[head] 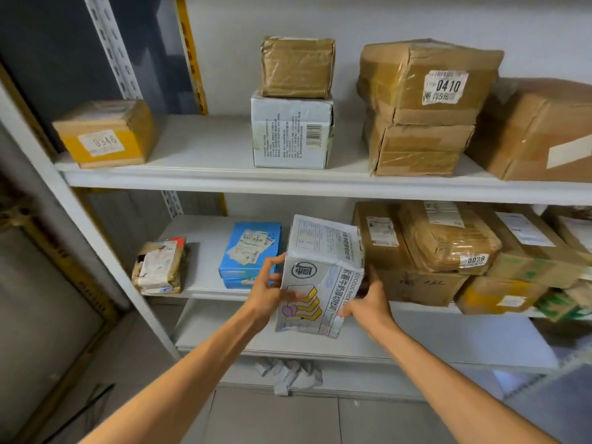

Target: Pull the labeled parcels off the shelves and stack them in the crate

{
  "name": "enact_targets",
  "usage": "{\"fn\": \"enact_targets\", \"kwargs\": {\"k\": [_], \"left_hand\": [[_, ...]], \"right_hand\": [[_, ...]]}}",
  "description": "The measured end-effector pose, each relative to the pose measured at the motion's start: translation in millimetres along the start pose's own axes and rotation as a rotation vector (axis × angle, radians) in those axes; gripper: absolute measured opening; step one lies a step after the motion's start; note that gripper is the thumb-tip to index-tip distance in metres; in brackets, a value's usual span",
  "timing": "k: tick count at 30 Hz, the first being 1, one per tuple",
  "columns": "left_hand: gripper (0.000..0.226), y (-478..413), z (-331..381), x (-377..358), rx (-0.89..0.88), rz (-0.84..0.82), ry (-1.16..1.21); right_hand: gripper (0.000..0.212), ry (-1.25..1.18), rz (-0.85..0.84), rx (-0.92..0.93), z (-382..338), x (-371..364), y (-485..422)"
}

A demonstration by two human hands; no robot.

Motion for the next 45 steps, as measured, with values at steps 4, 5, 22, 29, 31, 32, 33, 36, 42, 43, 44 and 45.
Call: {"fn": "enact_targets", "kwargs": {"k": [4,5,22,29,31,32,33,36,42,43,44,45], "left_hand": [[0.086,-1.5,0.9,5.6,-0.063,-0.008,-0.145],[0.092,-0.7,3.4,5.6,-0.109,-0.003,-0.244],[0.054,-13.3,-1.8,2.6,0.078,-0.147,-0.142],[0.024,-18.3,-31.9,16.5,0.297,-0.029,0.303],[0.022,-20.0,-28.1,20.9,0.284,0.01,0.32],[0.026,-21.1,-24.7,24.7,0.262,0.032,0.289],[0.032,-22.1,-20.9,29.2,0.238,0.054,0.249],[0.052,-16.2,-2.6,29.6,0.201,0.021,0.137],[0.089,-11.0,26.8,14.5,0.14,-0.038,-0.092],[0.091,-8.9,28.6,12.4,0.147,-0.035,-0.091],[0.092,-7.2,29.1,11.0,0.155,-0.036,-0.09],[0.093,-6.6,29.9,9.7,0.16,-0.037,-0.085]], "right_hand": [[0.066,-0.028,0.045,-0.149,20.4,6.8,-11.9],[0.06,-0.079,0.034,-0.201,27.2,8.2,-15.4],[0.024,-0.256,-0.243,-0.207,8.1,3.4,-27.9],[0.032,-0.236,-0.235,-0.089,-18.6,-5.3,-20.0],[0.036,-0.252,-0.304,-0.083,-27.0,-10.7,-13.0],[0.04,-0.261,-0.329,-0.084,-31.2,-11.4,-11.0],[0.043,-0.284,-0.347,-0.092,-35.4,-11.4,-9.6],[0.04,-0.375,-0.368,-0.1,-52.6,-7.5,-6.4],[0.032,-0.22,-0.313,-0.004,-72.0,-2.5,-10.0],[0.03,-0.22,-0.293,-0.014,-71.2,-1.9,-10.9],[0.029,-0.231,-0.266,-0.034,-69.8,-0.8,-12.2],[0.03,-0.258,-0.247,-0.05,-70.4,-0.1,-13.3]]}}
Point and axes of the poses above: each hand's wrist, its own y-axis away from the middle knuckle, its own x-axis out of the back of the hand, z = x × y, the point moved 10 cm from there along -y, towards the middle knuckle, and after that the axes turned 8 degrees about z, right-handed, at the moved point
